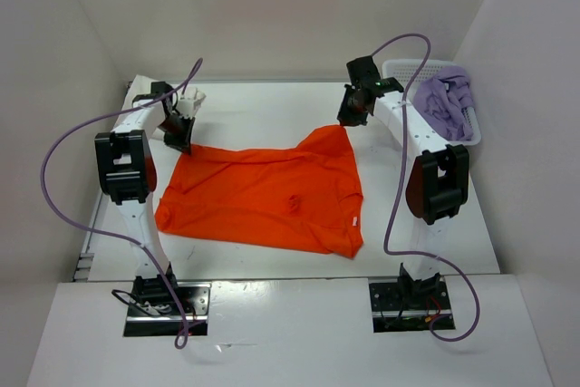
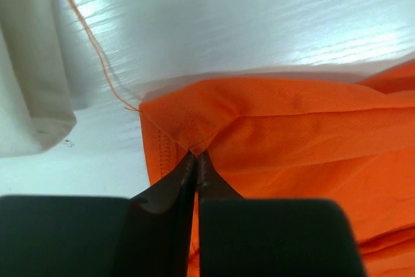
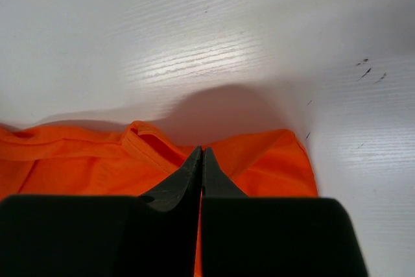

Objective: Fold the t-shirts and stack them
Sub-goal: Fold the other side of the tshirt into a rectangle

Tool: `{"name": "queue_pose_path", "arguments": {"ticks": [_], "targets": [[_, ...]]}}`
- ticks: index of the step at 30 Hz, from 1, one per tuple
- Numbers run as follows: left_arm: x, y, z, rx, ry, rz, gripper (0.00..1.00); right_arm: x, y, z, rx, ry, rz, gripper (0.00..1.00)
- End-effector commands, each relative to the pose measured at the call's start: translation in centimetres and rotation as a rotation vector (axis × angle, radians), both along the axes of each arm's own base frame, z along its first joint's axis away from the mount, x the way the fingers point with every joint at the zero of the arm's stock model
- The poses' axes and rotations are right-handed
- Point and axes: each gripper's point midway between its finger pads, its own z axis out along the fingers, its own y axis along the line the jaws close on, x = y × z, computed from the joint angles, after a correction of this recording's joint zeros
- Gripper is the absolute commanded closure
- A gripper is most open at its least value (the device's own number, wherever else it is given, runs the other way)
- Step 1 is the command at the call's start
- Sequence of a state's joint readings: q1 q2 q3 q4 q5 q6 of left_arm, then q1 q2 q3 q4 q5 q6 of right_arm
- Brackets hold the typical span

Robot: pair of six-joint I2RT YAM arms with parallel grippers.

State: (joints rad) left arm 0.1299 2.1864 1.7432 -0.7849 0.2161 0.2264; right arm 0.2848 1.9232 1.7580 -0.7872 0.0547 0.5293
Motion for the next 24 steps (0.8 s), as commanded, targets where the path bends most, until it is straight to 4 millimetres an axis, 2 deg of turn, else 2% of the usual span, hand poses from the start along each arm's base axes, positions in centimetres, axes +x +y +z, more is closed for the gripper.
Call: {"name": "queue_pose_path", "arguments": {"ticks": [1,6,10,14,15,16,18,19,20,22,24], "targets": [[0.4,-1.3,1.9,-0.066,-0.038,-0.003,0.97,0.5,0.1,1.3,-0.018,-0.035,0.005,1.00],[1.7,-1.4,4.5,-0.067,-0.127,-0.031,1.00,0.2,0.0,1.9,-0.015,-0.045,0.005,1.00],[3.2,-1.0,10.3,-0.054,-0.315,-0.045,1.00,-0.7,-0.2,1.6,-0.019,-0.032,0.005,1.00],[3.5,-0.6,12.4,-0.009,-0.389,-0.088,1.00,-1.7,-0.4,1.0,-0.015,-0.021,0.010,1.00],[3.3,-0.4,11.9,-0.002,-0.376,-0.083,1.00,-2.0,-0.5,0.1,-0.019,-0.005,0.011,1.00],[3.0,-0.9,11.4,0.001,-0.365,-0.103,1.00,-2.3,-0.5,0.1,-0.020,-0.003,0.011,1.00],[2.7,-0.7,11.3,0.013,-0.362,-0.108,1.00,-2.5,-0.4,0.0,-0.007,-0.002,0.008,1.00],[3.1,-0.7,11.7,0.019,-0.393,-0.109,1.00,-2.8,-0.5,-0.5,-0.011,0.011,0.009,1.00],[3.0,-0.4,10.9,0.030,-0.384,-0.103,1.00,-3.1,-0.6,-0.4,-0.011,0.010,0.009,1.00],[3.4,-0.3,11.4,0.048,-0.430,-0.122,1.00,-3.1,-0.6,-0.4,-0.011,0.010,0.009,1.00],[3.2,-0.1,10.7,0.061,-0.423,-0.129,1.00,-3.2,-0.4,0.0,0.002,0.004,0.016,1.00]]}}
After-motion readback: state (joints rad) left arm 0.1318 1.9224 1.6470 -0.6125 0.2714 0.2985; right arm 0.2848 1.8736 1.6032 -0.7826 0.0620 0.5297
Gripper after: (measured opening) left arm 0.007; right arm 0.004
